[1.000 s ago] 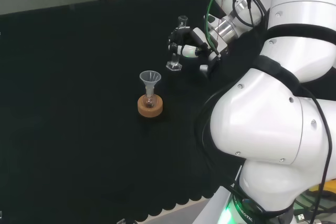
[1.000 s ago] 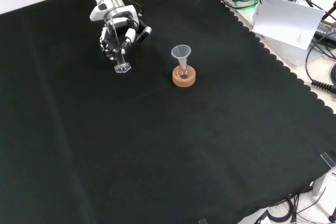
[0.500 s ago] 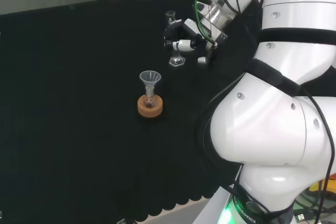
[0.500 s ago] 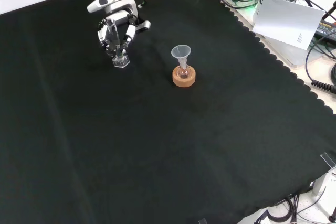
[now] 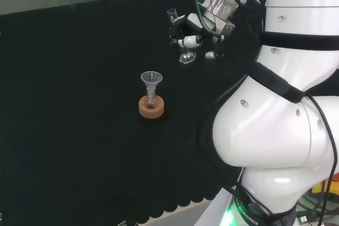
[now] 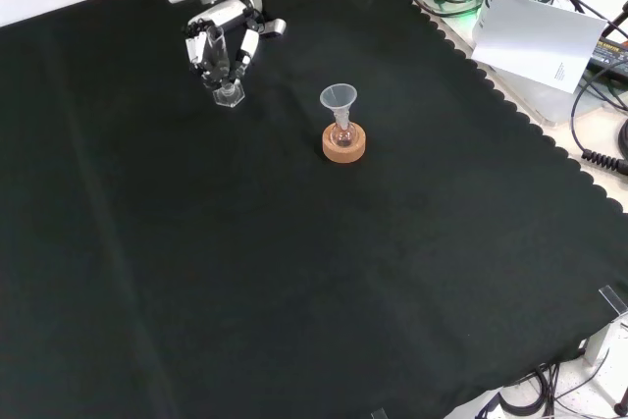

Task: Pick up the graduated cylinder.

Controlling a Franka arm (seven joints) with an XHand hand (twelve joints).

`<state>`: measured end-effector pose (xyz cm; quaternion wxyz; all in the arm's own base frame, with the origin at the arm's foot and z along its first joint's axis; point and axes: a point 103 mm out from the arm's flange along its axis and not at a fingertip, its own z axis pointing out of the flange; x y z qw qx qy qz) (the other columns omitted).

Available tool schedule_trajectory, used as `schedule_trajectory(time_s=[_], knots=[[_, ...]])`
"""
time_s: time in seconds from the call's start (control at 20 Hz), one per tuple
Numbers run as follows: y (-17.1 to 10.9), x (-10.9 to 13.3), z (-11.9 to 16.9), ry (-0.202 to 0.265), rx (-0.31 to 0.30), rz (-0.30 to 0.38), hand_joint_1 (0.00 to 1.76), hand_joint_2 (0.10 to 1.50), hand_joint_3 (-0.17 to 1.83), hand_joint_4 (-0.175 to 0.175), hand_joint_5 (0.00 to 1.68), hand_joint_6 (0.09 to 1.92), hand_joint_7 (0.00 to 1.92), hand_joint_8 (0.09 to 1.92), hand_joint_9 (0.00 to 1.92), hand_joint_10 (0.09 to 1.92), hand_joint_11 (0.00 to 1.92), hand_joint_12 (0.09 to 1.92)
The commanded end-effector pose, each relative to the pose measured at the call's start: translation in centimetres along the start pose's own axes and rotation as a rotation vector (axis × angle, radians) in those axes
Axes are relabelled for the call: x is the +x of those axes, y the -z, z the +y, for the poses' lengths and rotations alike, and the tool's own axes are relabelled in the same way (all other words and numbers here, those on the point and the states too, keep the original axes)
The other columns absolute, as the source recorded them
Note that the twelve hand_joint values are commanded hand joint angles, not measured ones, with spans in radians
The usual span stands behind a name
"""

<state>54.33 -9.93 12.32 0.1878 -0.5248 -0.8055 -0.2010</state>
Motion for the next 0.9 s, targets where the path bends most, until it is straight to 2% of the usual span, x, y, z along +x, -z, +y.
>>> schedule_trajectory(time_s=[0.05,0.4,0.6,0.9], knots=[[2.1,1.7,-3.2,-0.037,0.03,-0.07,1.14,1.14,-0.01,-0.155,0.95,1.06,1.2,0.4,1.42,0.09,1.28,0.75],[2.6,4.6,-7.5,-0.059,0.08,-0.143,1.14,1.14,-0.01,-0.155,0.95,1.06,1.2,0.4,1.42,0.09,1.28,0.75],[2.4,6.0,-10.1,-0.073,0.143,-0.185,1.14,1.14,-0.01,-0.155,0.95,1.06,1.21,0.4,1.42,0.09,1.28,0.75],[1.9,7.1,-12.7,-0.075,0.213,-0.209,1.14,1.14,-0.01,-0.155,0.95,1.06,1.21,0.4,1.43,0.09,1.28,0.75]])
